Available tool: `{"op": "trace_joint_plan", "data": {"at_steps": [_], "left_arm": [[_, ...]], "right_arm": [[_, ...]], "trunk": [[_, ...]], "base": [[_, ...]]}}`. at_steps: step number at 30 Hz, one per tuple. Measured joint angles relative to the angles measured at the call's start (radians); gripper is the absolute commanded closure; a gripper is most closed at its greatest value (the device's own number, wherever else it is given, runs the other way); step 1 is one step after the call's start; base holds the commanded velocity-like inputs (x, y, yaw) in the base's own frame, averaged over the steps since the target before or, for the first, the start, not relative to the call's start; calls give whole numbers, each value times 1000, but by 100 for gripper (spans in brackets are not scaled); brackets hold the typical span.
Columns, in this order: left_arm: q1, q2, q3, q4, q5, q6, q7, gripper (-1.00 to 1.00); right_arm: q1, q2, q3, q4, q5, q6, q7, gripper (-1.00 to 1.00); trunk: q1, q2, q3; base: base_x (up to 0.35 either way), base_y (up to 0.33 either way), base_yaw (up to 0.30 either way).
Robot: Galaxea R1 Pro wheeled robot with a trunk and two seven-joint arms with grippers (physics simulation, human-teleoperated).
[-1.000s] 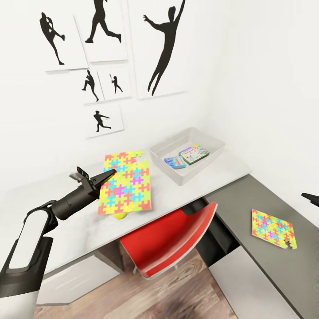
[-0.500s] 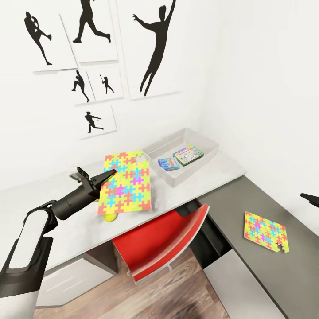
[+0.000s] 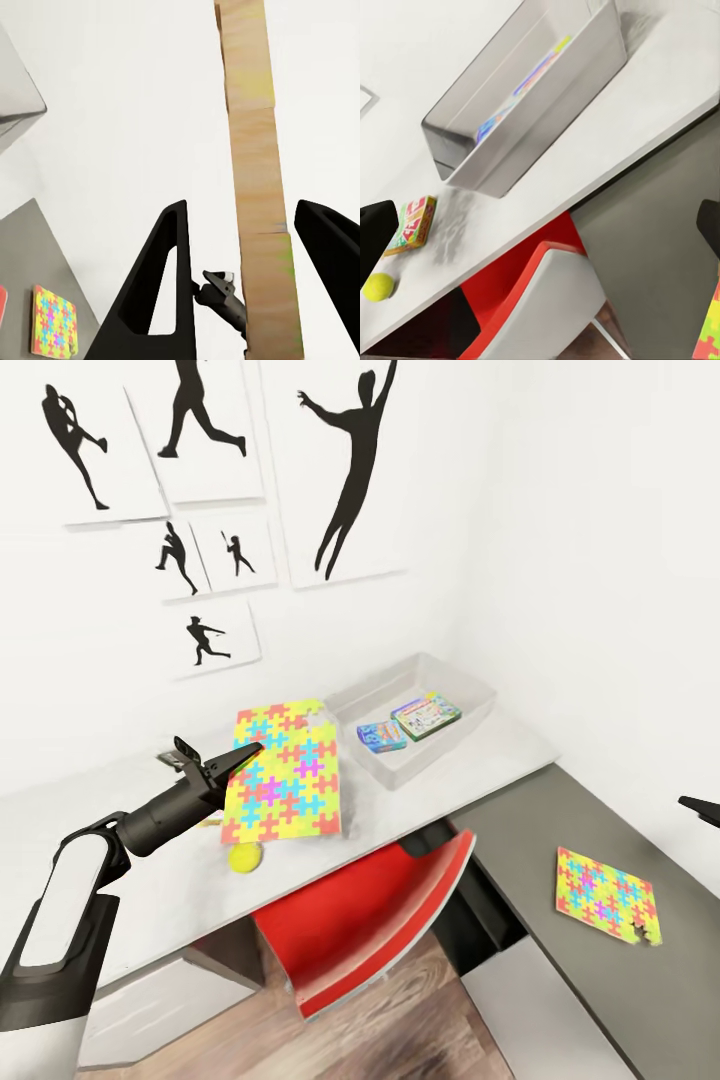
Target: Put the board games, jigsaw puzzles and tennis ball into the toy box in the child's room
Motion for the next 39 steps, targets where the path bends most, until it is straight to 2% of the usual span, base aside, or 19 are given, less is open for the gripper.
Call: {"op": "trace_joint_plan", "data": {"at_steps": [7,20,25,27,29,32,39], "left_arm": [[0,0,1,0,-1,0,-1,100],[0,0,0,0,-2,-1,2,100],[16,3,1,0,-4,-2,-1,100],[24,4,2,0,-3,-2,-2,100],[35,8,3,0,-4,-2,-3,100],[45,11,7,0,-5,-2,-3,100],[56,13,12,0,-5,-2,-1,100]], "right_arm": [[0,1,1,0,0,0,-1,-100],[0,1,-2,0,0,0,0,-100],[0,2,4,0,1,0,0,-100],[-1,4,15,0,1,0,0,-100],[-1,17,54,0,1,0,0,-100],[-1,27,80,0,1,-12,0,-100],[-2,34,105,0,2,-32,1,-100]], "trunk": [[0,0,0],[1,0,0],[1,0,0],[1,0,0],[1,0,0],[1,0,0],[1,0,0]], "base": [[175,0,0],[16,0,0],[1,0,0],[0,0,0],[0,0,0],[0,0,0],[5,0,0]]}}
